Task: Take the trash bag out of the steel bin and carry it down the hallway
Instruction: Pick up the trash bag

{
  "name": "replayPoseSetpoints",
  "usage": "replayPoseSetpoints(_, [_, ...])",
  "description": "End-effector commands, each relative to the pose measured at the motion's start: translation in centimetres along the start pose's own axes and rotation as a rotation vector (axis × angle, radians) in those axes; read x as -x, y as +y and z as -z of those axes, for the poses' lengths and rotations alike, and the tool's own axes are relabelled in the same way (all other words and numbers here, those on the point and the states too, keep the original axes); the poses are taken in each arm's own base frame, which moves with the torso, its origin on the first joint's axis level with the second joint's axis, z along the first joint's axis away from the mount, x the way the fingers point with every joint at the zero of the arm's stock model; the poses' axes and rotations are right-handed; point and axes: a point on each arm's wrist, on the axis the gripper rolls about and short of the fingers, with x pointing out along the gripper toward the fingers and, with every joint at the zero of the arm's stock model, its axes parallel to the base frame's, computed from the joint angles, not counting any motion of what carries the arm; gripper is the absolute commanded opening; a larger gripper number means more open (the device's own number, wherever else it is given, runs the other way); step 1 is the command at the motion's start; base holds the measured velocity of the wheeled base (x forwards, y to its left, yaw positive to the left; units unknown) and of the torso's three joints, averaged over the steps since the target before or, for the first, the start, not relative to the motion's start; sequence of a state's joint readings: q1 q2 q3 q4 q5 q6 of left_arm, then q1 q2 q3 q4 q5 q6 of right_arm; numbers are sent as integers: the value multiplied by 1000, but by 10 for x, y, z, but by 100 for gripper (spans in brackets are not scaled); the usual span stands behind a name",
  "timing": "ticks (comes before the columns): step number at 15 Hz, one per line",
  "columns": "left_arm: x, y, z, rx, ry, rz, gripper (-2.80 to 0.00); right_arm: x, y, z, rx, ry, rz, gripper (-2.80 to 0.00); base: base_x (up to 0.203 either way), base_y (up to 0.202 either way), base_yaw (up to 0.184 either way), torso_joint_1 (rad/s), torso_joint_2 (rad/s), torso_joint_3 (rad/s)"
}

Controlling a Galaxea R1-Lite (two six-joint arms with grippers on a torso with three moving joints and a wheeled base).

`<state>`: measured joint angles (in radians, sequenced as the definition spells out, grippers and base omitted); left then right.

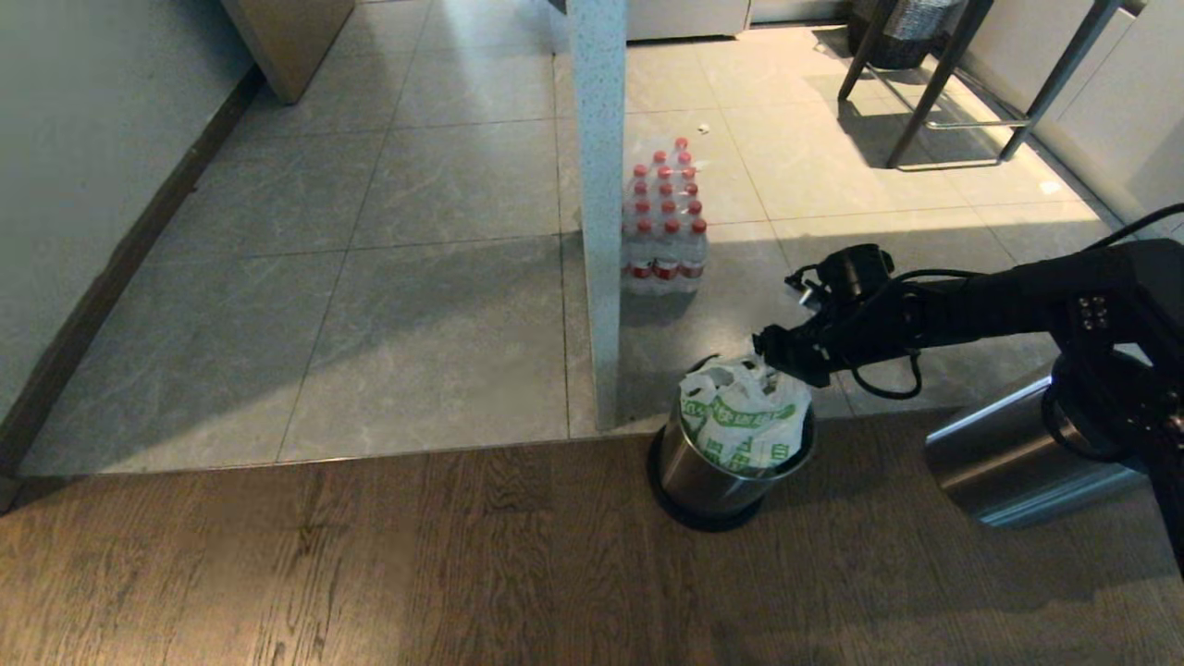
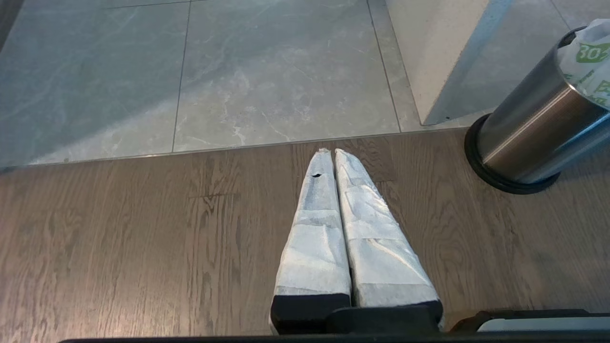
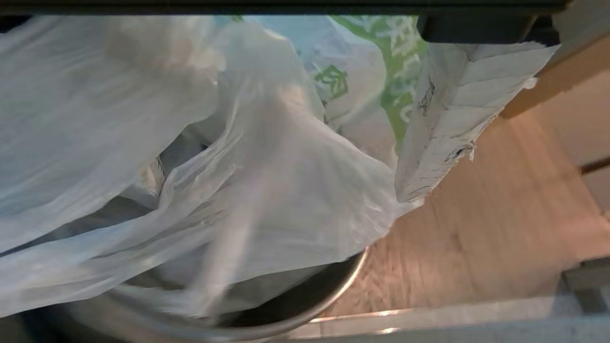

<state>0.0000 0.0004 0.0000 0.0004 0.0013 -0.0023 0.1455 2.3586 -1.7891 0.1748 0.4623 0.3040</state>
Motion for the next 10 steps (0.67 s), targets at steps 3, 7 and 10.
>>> replayPoseSetpoints(3, [0, 0, 0, 1, -1, -1, -280, -25, 3, 5, 16, 24, -22, 0, 0, 0, 0, 0, 0, 0])
replayPoseSetpoints(7, [0, 0, 0, 1, -1, -1, -280, -39, 2, 7, 40, 8, -29, -280, 0, 0, 0, 0, 0, 0])
replayPoseSetpoints(10, [0, 0, 0, 1, -1, 0, -280, -34, 5, 2, 49, -9, -24, -280, 0, 0, 0, 0, 0, 0])
